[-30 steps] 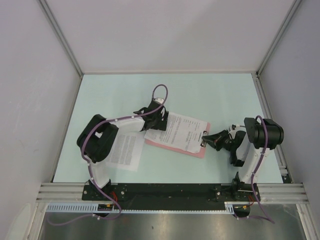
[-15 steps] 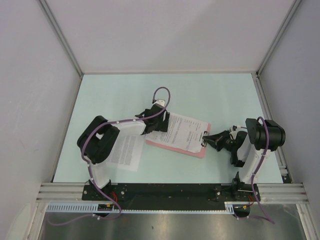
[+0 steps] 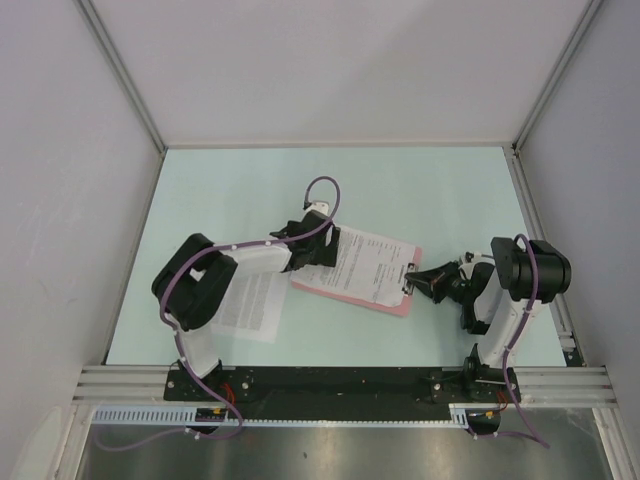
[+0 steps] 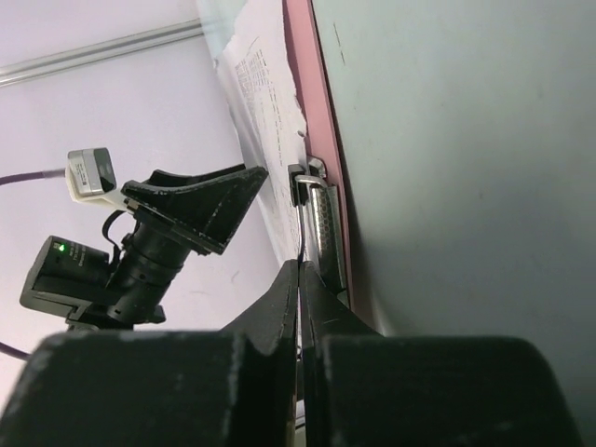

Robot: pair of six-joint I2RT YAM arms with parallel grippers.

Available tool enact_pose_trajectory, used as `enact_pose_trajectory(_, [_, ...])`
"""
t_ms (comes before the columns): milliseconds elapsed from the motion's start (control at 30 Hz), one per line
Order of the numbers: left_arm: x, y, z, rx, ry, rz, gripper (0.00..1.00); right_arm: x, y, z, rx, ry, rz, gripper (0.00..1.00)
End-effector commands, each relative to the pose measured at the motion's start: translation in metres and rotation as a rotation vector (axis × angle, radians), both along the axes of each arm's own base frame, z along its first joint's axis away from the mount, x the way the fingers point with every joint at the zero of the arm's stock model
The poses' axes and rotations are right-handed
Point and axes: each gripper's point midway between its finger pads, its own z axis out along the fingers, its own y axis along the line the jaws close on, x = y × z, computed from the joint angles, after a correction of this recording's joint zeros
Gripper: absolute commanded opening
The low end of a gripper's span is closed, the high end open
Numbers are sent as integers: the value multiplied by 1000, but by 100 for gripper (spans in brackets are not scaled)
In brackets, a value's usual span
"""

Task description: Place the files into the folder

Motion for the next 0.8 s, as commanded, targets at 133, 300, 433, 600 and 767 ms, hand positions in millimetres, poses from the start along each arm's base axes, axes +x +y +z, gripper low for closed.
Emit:
enact_pose_trajectory(133, [-22, 13, 34, 41, 104, 56, 98, 15, -2, 33, -43, -264, 12, 0])
enact_pose_trajectory(300, [-17, 15, 55, 56, 71, 64, 100, 13, -1, 29, -47, -259, 25, 0])
enact_pose_trajectory(433, [-11, 17, 88, 51, 12, 72, 100, 12, -1, 26, -51, -255, 29, 0])
enact_pose_trajectory(600, [-10, 6, 133, 20, -63, 50, 99, 12, 0, 24, -55, -251, 30, 0])
enact_pose_trajectory(767, [-32, -51, 133, -231, 8, -101, 88, 13, 1, 23, -62, -259, 34, 0])
